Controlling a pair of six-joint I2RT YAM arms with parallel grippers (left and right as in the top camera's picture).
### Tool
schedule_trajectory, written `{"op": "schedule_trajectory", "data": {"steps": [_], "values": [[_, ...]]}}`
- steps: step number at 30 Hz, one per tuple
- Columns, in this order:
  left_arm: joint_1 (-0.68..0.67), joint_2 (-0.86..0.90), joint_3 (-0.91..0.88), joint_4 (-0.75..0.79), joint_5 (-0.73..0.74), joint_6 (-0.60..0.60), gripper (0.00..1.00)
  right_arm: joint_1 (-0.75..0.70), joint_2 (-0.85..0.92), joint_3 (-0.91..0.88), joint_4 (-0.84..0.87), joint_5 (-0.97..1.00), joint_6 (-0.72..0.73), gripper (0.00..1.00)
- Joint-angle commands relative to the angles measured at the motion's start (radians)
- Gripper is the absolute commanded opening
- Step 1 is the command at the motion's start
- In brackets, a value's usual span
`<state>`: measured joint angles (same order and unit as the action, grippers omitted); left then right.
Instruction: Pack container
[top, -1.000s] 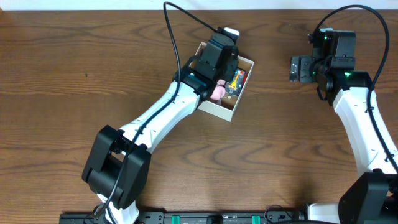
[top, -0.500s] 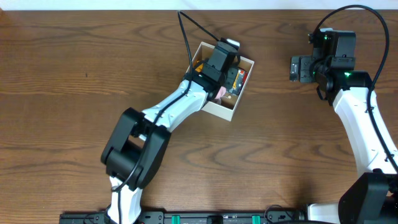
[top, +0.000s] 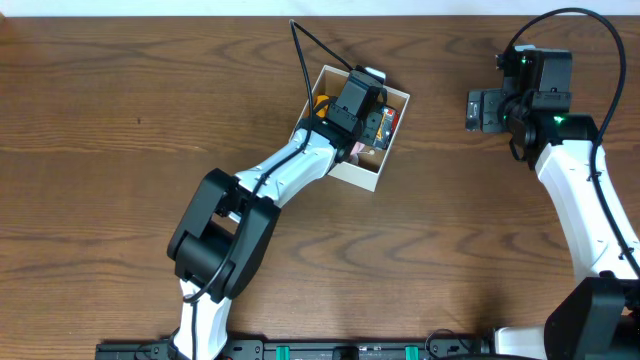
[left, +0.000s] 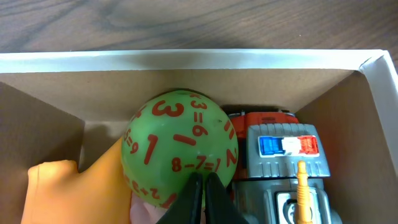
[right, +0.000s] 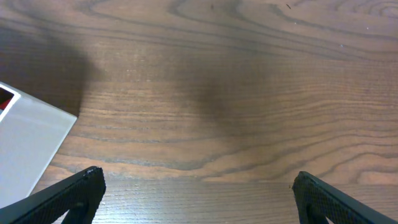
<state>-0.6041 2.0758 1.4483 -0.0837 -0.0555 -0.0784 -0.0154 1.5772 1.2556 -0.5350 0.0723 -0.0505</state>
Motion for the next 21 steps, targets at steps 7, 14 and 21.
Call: {"op": "schedule_trajectory", "data": {"steps": [7, 14, 21], "values": [[0.003, -0.124, -0.004, -0.027, -0.009, -0.005, 0.13, -0.004, -0.008, 0.014, -0.001, 0.006, 0.016, 0.99], [0.042, -0.219, -0.004, -0.042, -0.116, -0.005, 0.17, -0.004, -0.008, 0.014, -0.001, 0.006, 0.016, 0.99], [0.195, -0.283, -0.004, -0.099, -0.253, -0.006, 0.76, -0.004, -0.008, 0.014, -0.001, 0.006, 0.016, 0.99]]}}
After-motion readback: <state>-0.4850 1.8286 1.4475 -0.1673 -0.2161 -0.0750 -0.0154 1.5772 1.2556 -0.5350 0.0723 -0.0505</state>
